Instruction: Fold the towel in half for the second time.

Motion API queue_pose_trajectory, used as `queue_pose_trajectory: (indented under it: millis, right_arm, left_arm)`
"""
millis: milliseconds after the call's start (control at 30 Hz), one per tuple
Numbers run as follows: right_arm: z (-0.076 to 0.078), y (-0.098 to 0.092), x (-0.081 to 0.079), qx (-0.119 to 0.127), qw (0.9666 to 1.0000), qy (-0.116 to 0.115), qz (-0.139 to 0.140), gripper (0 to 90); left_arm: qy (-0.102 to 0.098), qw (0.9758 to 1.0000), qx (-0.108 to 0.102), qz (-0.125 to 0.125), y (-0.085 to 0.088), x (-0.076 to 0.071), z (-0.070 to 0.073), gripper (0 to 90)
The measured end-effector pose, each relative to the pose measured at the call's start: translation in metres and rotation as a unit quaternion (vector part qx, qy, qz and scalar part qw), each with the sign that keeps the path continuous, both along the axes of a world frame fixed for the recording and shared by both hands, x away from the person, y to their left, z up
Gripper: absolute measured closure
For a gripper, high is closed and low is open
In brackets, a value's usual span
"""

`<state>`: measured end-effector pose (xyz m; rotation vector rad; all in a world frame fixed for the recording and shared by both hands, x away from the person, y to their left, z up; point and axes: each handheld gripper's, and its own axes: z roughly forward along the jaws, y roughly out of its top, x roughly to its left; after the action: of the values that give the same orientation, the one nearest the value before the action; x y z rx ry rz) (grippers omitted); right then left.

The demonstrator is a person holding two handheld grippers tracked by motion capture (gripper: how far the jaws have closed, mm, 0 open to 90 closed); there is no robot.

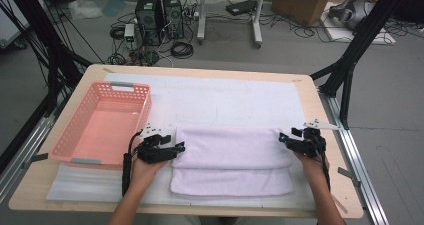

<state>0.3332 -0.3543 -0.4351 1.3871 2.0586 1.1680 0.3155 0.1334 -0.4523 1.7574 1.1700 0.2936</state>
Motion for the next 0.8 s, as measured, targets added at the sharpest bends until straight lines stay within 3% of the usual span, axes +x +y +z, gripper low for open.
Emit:
queue_pose_trajectory:
  millis: [33, 133, 167, 200, 267, 400, 433, 500, 533, 567, 600, 633, 700, 800]
  right_arm:
    - [-0.006, 0.002, -0.003, -0.005, 0.9998, 0.011, 0.015, 37.4]
    - [-0.012, 0.005, -0.004, -0.014, 0.9991, 0.031, 0.027, 40.0]
    - [-0.015, 0.006, -0.004, -0.019, 0.9983, 0.04, 0.039, 42.4]
    - [-0.015, 0.005, -0.006, -0.018, 0.9979, 0.035, 0.051, 51.8]
    - [-0.015, 0.004, -0.007, -0.015, 0.9979, 0.036, 0.052, 56.1]
    - [-0.015, 0.005, -0.012, 0.0, 0.9974, 0.045, 0.057, 73.2]
    - [-0.015, 0.005, -0.012, 0.0, 0.9974, 0.045, 0.057, 73.2]
    - [-0.015, 0.006, -0.014, 0.009, 0.997, 0.05, 0.058, 80.1]
    - [-0.015, 0.006, -0.014, 0.009, 0.997, 0.05, 0.058, 80.1]
    - [-0.015, 0.004, -0.013, 0.02, 0.9967, 0.055, 0.057, 81.6]
    - [-0.015, 0.004, -0.013, 0.02, 0.9967, 0.055, 0.057, 81.6]
    - [-0.014, 0.005, -0.015, 0.009, 0.9973, 0.043, 0.058, 82.8]
    - [-0.012, 0.011, -0.018, -0.02, 0.9979, 0.024, 0.057, 83.4]
    - [-0.01, 0.011, -0.018, -0.021, 0.9984, 0.016, 0.05, 83.6]
  left_arm:
    - [0.017, 0.9998, -0.007, 0.008, 0.002, 0.003, -0.001, 34.7]
    - [0.025, 0.9997, -0.002, 0.007, 0.001, 0.005, -0.002, 35.0]
    - [0.029, 0.9996, 0.003, 0.002, 0.0, 0.006, -0.001, 35.0]
    - [0.033, 0.9994, 0.01, -0.004, -0.005, 0.008, 0.0, 35.1]
    - [0.036, 0.9992, 0.01, -0.011, -0.008, 0.009, 0.001, 36.2]
    - [0.03, 0.9988, 0.035, -0.018, -0.02, 0.011, 0.001, 40.5]
    - [0.027, 0.9984, 0.045, -0.019, -0.021, 0.011, 0.001, 40.5]
    - [0.015, 0.9975, 0.067, -0.018, -0.024, 0.009, 0.001, 52.9]
    - [0.014, 0.9969, 0.076, -0.019, -0.024, 0.009, 0.002, 52.9]
    - [0.022, 0.9978, 0.059, -0.023, -0.02, 0.01, 0.002, 60.3]
    - [0.022, 0.9978, 0.059, -0.023, -0.02, 0.01, 0.002, 78.5]
    - [0.023, 0.9978, 0.052, -0.034, -0.022, 0.008, 0.002, 78.5]
    - [0.016, 0.9976, 0.057, -0.035, -0.024, 0.007, 0.003, 79.9]
    - [0.02, 0.9984, 0.043, -0.029, -0.021, 0.009, 0.003, 80.8]
